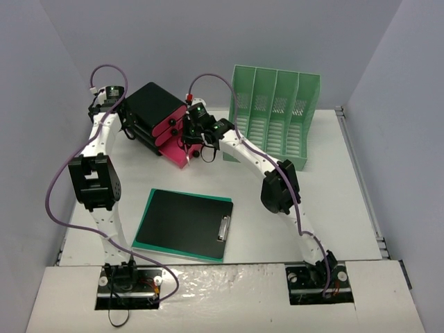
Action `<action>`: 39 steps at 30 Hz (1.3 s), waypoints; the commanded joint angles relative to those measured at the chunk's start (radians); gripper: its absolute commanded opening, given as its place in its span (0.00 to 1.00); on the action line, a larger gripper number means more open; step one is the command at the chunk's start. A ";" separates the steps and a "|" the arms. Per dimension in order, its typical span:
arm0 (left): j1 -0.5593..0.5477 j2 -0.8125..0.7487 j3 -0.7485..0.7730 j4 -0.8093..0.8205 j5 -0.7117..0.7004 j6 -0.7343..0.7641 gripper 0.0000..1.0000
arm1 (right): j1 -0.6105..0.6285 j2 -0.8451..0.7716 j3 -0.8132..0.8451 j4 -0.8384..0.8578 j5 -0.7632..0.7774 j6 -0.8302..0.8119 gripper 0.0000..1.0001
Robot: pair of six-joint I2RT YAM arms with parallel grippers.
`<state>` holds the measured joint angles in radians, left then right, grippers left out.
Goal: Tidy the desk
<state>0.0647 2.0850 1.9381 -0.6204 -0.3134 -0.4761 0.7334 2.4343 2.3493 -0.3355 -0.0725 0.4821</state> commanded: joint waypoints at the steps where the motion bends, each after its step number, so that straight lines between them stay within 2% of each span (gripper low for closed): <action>1: -0.006 -0.034 0.039 0.014 -0.003 0.011 0.90 | -0.008 0.007 0.027 0.135 -0.055 0.034 0.00; 8: -0.006 -0.040 0.036 0.013 -0.007 0.015 0.90 | -0.023 0.046 0.016 0.255 -0.105 0.109 0.00; 19: -0.006 -0.042 0.036 0.011 -0.013 0.017 0.90 | -0.042 0.043 -0.107 0.474 -0.063 0.246 0.00; 39: -0.005 -0.049 0.049 0.008 -0.019 0.027 0.90 | -0.033 0.039 -0.219 0.544 0.069 0.307 0.00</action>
<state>0.0647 2.0850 1.9381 -0.6239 -0.3141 -0.4637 0.6945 2.5183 2.1452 0.1249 -0.0519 0.7661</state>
